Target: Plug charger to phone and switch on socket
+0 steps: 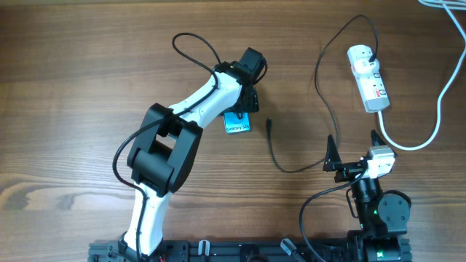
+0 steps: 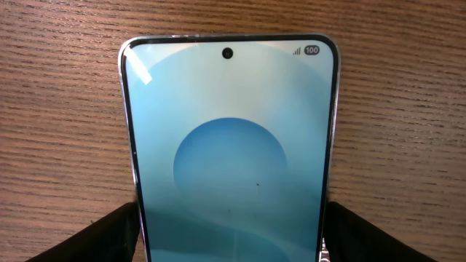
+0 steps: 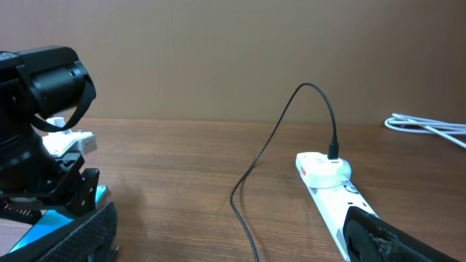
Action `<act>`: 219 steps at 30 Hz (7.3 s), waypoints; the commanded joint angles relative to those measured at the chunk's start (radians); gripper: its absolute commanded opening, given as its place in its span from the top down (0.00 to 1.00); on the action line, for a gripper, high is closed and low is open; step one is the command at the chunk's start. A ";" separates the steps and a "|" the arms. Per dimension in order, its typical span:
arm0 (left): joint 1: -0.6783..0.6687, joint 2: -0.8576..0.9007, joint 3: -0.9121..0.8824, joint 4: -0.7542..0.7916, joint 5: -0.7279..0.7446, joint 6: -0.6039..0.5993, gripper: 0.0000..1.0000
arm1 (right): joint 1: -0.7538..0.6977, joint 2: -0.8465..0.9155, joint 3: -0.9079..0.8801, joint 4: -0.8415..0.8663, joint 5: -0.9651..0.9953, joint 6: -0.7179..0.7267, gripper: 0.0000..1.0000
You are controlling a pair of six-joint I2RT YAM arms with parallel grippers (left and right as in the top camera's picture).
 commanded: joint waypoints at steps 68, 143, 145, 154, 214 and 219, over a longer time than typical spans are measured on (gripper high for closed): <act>0.059 -0.086 -0.067 -0.066 0.217 -0.002 0.29 | 0.004 -0.005 -0.001 0.002 0.011 -0.010 0.00; -0.051 0.009 -0.057 -0.045 0.108 -0.060 0.28 | 0.004 -0.005 -0.001 0.003 0.011 -0.011 0.00; -0.050 0.006 -0.057 -0.053 0.108 -0.060 0.28 | 0.004 -0.005 -0.001 0.003 0.010 -0.010 0.00; -0.050 -0.141 -0.057 -0.093 0.108 -0.060 0.28 | 0.004 -0.005 -0.001 0.002 0.011 -0.011 0.00; -0.076 -0.005 -0.060 -0.066 0.028 -0.060 0.28 | 0.004 -0.005 -0.001 0.003 0.011 -0.010 0.00; -0.076 -0.005 -0.060 -0.077 0.029 -0.052 0.16 | 0.004 -0.005 -0.001 0.002 0.011 -0.011 0.00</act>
